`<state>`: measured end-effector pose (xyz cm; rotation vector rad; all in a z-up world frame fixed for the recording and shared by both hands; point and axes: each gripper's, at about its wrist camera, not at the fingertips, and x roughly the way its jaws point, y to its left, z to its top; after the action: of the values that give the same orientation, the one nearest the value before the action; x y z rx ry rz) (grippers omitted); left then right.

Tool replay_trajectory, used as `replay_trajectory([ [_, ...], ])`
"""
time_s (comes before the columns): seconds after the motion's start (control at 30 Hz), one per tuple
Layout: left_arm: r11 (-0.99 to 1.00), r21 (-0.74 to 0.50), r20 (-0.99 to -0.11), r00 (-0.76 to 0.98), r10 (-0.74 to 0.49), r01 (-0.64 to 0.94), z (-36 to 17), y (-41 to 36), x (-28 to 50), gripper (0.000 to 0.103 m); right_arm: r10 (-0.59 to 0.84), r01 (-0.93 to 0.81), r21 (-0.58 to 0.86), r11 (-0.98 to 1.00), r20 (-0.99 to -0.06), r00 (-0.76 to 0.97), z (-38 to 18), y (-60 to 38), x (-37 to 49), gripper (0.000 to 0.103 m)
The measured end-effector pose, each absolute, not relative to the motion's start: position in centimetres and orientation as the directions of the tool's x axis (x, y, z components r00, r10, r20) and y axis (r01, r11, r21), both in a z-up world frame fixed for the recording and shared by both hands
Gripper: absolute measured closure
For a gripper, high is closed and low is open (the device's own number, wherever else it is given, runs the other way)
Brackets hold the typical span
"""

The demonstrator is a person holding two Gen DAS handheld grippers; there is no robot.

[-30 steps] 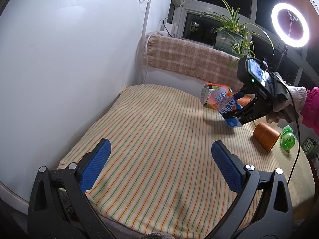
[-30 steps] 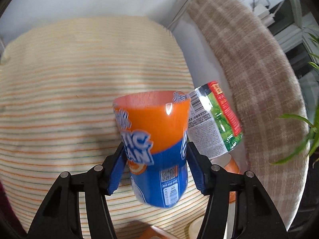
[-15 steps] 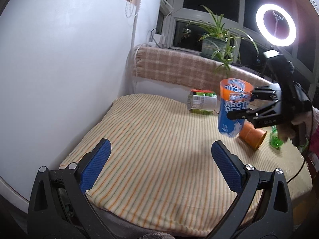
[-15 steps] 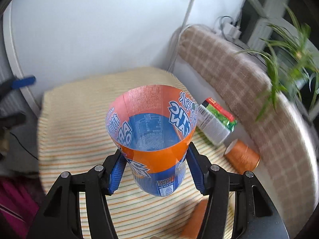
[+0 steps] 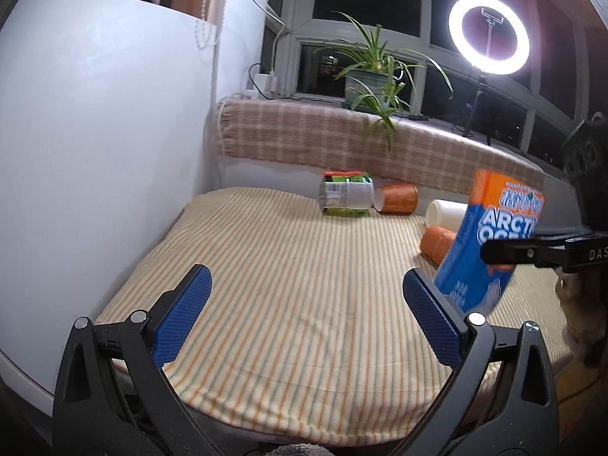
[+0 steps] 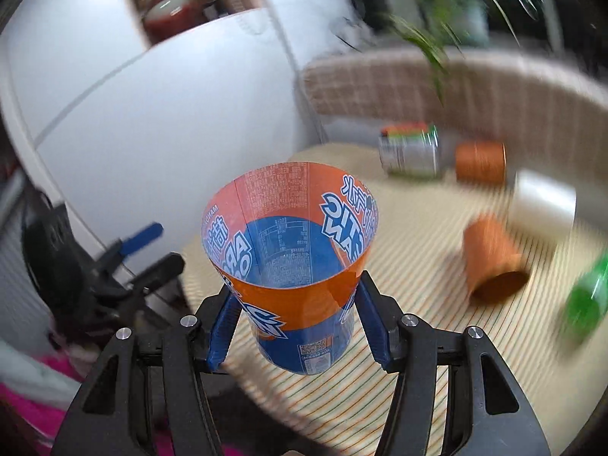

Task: Flip cup upright
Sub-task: 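Carry the held cup with the right gripper toward the left gripper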

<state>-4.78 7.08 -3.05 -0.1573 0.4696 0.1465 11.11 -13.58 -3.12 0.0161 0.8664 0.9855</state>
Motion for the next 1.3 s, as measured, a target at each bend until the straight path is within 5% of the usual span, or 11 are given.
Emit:
replay_trajectory([
  [0.33, 0.982, -0.122, -0.488, 0.871, 0.066, -0.143, -3.5, 5.8, -3.9, 0.001, 0.754, -0.469, 0.629, 0.62, -0.644, 0.132, -9.3, -14.8, 13.6, 0.045],
  [1.03, 0.979, -0.155, -0.542, 0.84, 0.031, -0.136, -5.3, 6.1, -2.9, 0.004, 0.676, -0.348, 0.593, 0.726, -0.709, 0.202, -12.5, -13.5, 17.5, 0.041],
  [1.3, 0.963, -0.264, -0.591, 0.798, -0.117, -0.054, -6.1, 6.1, -0.5, 0.01, 0.704, -0.375, 0.604, 0.703, -0.666, 0.247, -10.9, -15.6, 16.5, 0.03],
])
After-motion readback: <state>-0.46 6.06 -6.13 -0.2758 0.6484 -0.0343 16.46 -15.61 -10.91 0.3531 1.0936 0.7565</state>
